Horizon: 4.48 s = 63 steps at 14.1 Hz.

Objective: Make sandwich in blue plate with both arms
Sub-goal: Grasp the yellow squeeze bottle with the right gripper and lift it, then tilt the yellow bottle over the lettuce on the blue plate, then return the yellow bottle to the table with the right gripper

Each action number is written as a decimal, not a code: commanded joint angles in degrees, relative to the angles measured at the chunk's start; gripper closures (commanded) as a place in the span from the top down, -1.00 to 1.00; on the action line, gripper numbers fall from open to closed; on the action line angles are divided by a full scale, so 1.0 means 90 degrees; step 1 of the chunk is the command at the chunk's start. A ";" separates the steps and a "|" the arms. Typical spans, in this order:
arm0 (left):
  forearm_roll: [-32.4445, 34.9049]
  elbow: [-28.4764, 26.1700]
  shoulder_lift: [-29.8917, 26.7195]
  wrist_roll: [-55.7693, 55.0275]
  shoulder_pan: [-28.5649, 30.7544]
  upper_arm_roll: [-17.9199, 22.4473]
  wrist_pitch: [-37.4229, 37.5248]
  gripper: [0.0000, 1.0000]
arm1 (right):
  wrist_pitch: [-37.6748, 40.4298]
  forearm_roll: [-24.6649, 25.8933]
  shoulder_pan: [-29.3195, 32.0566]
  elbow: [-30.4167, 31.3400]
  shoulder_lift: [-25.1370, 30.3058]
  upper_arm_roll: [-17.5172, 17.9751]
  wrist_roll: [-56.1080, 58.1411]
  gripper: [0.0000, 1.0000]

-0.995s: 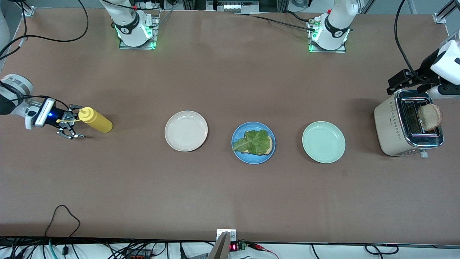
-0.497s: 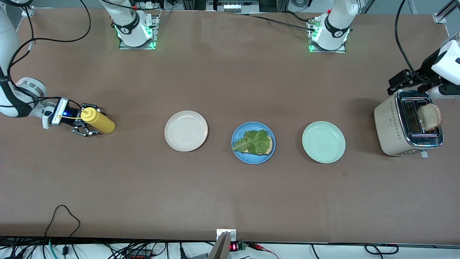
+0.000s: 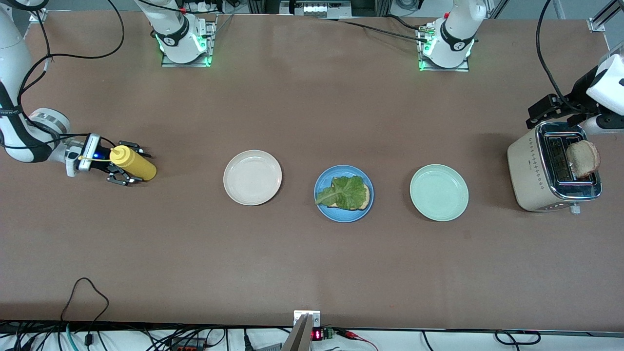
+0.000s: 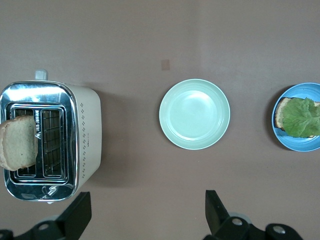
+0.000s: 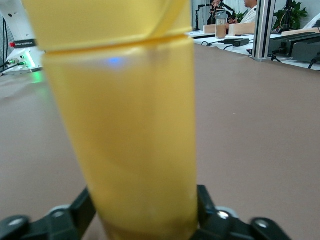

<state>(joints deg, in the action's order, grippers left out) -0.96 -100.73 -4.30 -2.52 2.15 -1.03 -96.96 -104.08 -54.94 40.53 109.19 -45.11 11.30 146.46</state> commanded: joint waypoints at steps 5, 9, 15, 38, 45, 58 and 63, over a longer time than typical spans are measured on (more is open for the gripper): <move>-0.0059 -0.0029 -0.0079 0.0124 -0.0044 -0.0061 -0.0017 1.00 | -0.0905 -0.0136 -0.0567 -0.0003 0.0705 0.0190 -0.0988 -1.00; -0.0059 0.0020 -0.0069 0.0114 -0.0044 -0.0091 0.0031 1.00 | -0.1384 0.0020 -0.1240 -0.0033 0.1563 0.0180 -0.2430 -1.00; -0.0059 0.0059 -0.0030 0.0105 -0.0044 -0.0081 -0.0037 1.00 | -0.2088 0.1756 -0.2832 -0.0033 0.2912 0.0180 -0.5906 -1.00; -0.0059 0.0079 0.0000 0.0105 -0.0044 -0.0081 -0.0105 1.00 | -0.2322 0.8487 -0.7814 -0.1506 0.1352 0.0160 -1.3861 -1.00; -0.0059 0.0069 0.0048 0.0105 -0.0044 -0.0062 -0.0086 1.00 | -0.2332 0.8683 -0.8010 -0.1751 0.1155 -0.0006 -1.4047 -1.00; -0.0050 0.0995 0.1472 0.0182 0.0764 0.0153 -0.0037 1.00 | -0.1630 0.5756 -0.4488 -0.0043 0.4036 0.0278 -0.8936 -1.00; -0.0030 0.1504 0.2527 0.1340 0.1907 0.0163 -0.0095 1.00 | -0.1257 0.4233 -0.2769 0.0191 0.3998 0.0278 -0.5567 -1.00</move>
<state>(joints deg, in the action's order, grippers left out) -0.92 -91.43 13.81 3.66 16.76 0.84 -98.63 -115.90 -11.84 9.75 109.01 -9.70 12.18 85.94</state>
